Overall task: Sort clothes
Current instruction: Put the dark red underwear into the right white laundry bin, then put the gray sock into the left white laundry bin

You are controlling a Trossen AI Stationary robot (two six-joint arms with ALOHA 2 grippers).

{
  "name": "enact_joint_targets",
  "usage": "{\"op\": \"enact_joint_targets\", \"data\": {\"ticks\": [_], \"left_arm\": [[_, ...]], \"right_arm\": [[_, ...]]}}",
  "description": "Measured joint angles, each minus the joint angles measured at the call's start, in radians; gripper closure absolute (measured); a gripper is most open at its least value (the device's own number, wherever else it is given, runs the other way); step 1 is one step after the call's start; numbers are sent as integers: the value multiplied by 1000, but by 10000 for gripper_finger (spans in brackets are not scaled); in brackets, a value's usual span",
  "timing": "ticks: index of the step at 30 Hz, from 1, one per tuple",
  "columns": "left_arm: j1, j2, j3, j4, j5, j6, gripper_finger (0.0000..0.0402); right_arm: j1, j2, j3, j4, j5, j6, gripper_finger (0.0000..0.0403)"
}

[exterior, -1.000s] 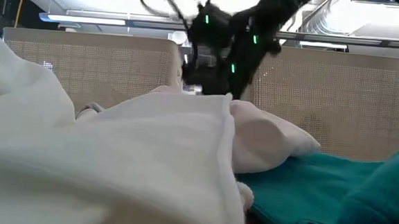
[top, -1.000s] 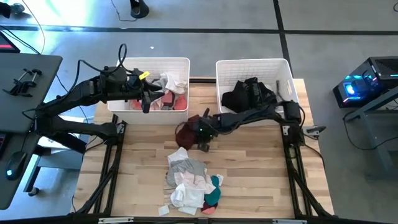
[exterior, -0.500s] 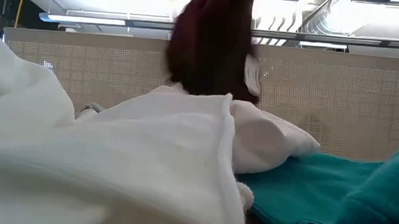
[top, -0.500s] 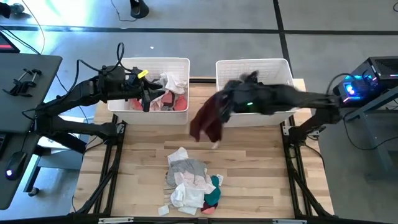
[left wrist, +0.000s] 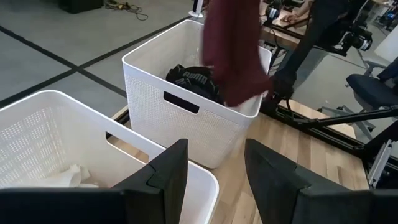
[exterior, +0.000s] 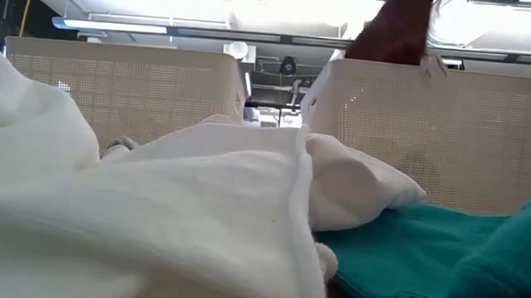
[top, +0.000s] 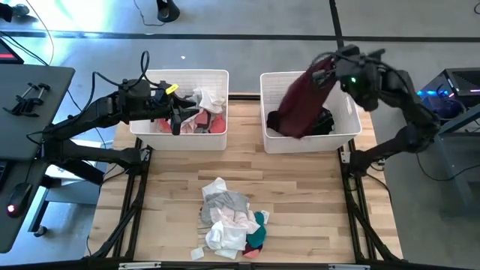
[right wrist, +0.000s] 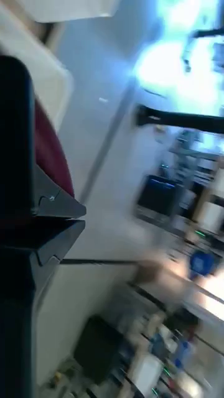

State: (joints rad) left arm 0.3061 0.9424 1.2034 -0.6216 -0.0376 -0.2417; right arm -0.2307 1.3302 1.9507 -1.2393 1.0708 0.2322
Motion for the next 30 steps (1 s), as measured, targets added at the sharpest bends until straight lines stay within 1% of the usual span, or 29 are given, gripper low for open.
{"op": "enact_joint_targets", "data": {"ticks": [3,5,7,10,13,15,17,20,23,26,30], "left_arm": [[0,0,0,0,0,9,256],[0,0,0,0,0,10,256],[0,0,0,0,0,10,256],[0,0,0,-2,0,10,256],[0,0,0,-15,0,10,256],[0,0,0,-30,0,10,256],[0,0,0,-43,0,10,256],[0,0,0,-53,0,11,256],[-1,2,0,-25,1,57,256],[-13,3,0,26,10,129,256],[-34,3,0,126,16,200,256]], "right_arm": [[-102,30,0,-110,-139,56,402],[-154,64,-1,-194,-191,115,402],[-192,99,-2,-257,-235,133,395],[-223,155,-2,-287,-325,134,364],[-232,203,-2,-286,-419,161,319],[-234,219,-2,-291,-476,156,292],[-220,223,-2,-301,-523,167,274],[-146,214,-2,-303,-567,208,266],[-6,199,-4,-273,-541,193,266],[152,177,-42,-107,-531,157,265],[329,167,-144,106,-533,143,265]]}}
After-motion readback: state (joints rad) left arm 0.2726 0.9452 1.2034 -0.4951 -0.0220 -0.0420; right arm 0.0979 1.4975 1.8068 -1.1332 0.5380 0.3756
